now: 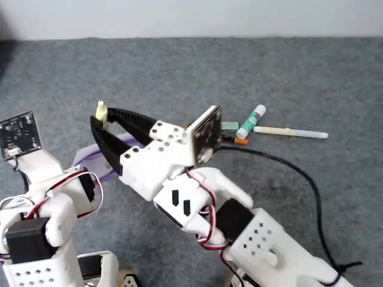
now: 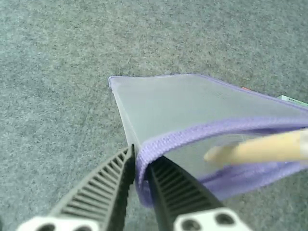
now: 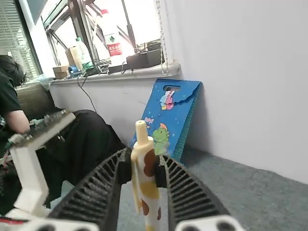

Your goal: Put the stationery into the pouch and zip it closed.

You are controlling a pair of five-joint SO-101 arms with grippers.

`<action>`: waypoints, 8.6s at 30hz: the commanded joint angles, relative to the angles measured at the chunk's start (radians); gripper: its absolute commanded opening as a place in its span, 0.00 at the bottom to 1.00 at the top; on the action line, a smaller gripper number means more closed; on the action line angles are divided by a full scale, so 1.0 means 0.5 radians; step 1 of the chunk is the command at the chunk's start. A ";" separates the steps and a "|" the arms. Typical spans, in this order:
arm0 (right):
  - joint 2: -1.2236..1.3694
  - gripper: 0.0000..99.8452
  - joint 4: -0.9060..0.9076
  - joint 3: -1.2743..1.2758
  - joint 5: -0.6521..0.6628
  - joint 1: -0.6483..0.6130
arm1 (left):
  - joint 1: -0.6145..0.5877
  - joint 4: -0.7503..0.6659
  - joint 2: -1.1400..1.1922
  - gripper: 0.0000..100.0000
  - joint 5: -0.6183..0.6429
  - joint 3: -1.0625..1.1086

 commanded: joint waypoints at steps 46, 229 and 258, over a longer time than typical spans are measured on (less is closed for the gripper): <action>0.968 0.17 1.880 -0.540 1.752 1.837 | -0.015 -0.009 -0.006 0.01 0.018 -0.072; 2.932 0.21 2.122 -2.713 -0.221 1.775 | -0.006 0.009 0.012 0.01 0.015 -0.060; 3.776 0.01 3.374 -4.741 -0.015 1.791 | -0.003 0.006 -0.003 0.01 0.018 -0.008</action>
